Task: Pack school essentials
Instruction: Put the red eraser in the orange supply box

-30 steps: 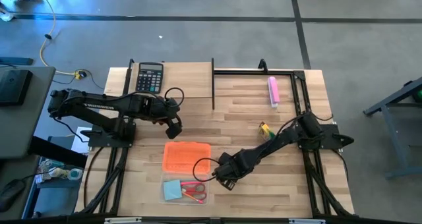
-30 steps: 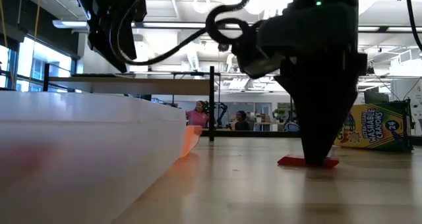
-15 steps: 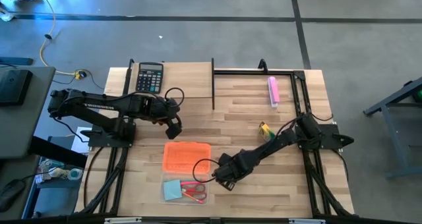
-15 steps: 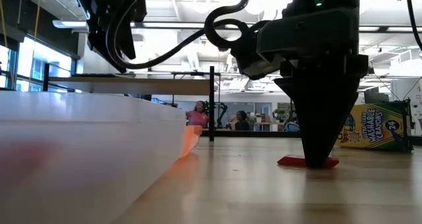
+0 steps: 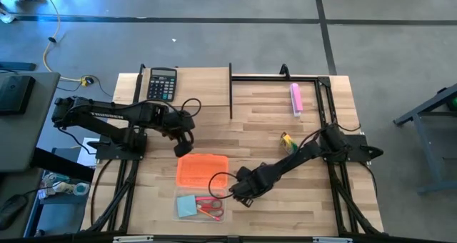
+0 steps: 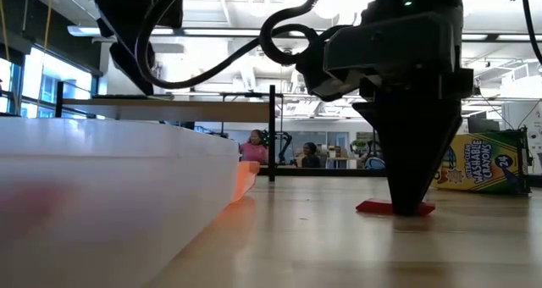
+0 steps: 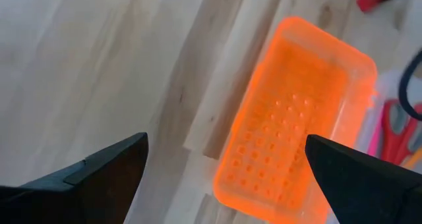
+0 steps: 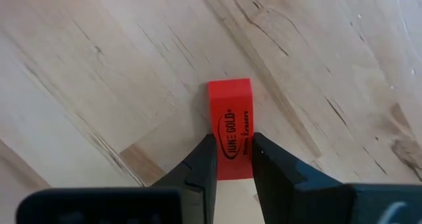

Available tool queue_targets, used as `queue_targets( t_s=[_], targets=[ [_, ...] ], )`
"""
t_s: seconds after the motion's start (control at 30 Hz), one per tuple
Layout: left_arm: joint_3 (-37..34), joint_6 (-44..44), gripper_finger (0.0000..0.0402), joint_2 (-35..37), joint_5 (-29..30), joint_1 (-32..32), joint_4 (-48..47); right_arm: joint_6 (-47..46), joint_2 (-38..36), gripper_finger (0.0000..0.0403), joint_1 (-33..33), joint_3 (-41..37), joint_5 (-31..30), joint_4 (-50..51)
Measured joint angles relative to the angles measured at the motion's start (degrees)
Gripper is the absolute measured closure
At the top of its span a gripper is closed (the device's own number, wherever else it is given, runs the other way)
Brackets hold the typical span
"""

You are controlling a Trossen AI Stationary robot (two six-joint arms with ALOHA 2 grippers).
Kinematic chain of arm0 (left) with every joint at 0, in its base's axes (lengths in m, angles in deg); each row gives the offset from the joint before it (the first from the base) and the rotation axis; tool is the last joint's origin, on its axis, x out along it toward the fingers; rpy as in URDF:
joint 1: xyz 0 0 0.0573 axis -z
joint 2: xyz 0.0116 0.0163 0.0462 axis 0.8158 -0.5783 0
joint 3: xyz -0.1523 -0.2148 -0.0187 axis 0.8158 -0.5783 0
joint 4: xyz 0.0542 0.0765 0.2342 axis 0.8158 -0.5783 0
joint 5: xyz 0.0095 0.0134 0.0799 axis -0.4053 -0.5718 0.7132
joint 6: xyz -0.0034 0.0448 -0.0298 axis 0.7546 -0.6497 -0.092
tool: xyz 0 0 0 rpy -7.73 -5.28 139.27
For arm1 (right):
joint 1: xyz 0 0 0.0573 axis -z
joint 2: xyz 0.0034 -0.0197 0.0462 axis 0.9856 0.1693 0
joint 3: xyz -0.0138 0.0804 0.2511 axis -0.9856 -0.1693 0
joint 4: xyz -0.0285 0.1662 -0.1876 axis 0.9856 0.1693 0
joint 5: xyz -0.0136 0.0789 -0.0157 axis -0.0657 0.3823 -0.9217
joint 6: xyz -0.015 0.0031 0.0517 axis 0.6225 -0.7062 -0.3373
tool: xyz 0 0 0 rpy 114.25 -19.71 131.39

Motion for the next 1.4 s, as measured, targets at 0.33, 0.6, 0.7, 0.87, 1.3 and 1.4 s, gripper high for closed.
queue_targets(
  t_s=[0.33, 0.6, 0.7, 0.87, 1.3, 1.4],
  targets=[
    [0.00, -7.68, 0.0003, 0.00, -0.48, -3.60, 0.00, -0.96, 0.56, 0.0336, -0.15, 6.59, -0.60, 3.60],
    [0.00, -17.68, 0.0003, 0.00, -0.86, -8.95, -0.22, -6.21, 0.56, 0.0336, -0.33, 12.79, -1.31, 3.96],
    [0.00, -20.15, 0.0003, 0.02, -0.90, -10.78, -0.22, -5.15, 0.52, 0.0336, -0.33, 16.66, -3.44, 3.66],
    [0.00, -23.39, 0.0003, 0.02, -0.87, -13.13, -0.22, 1.39, 0.32, 0.0336, 0.03, 20.50, -5.39, -2.49],
    [0.00, -24.40, 0.0003, 0.00, -0.88, -14.92, -0.24, 19.53, 4.83, 0.0336, 2.06, 19.13, -1.68, -19.00],
    [0.02, -24.40, 0.0003, 0.00, -0.88, -14.91, -0.25, 21.62, 6.23, 0.0336, 2.19, 19.09, -0.93, -18.56]
  ],
)
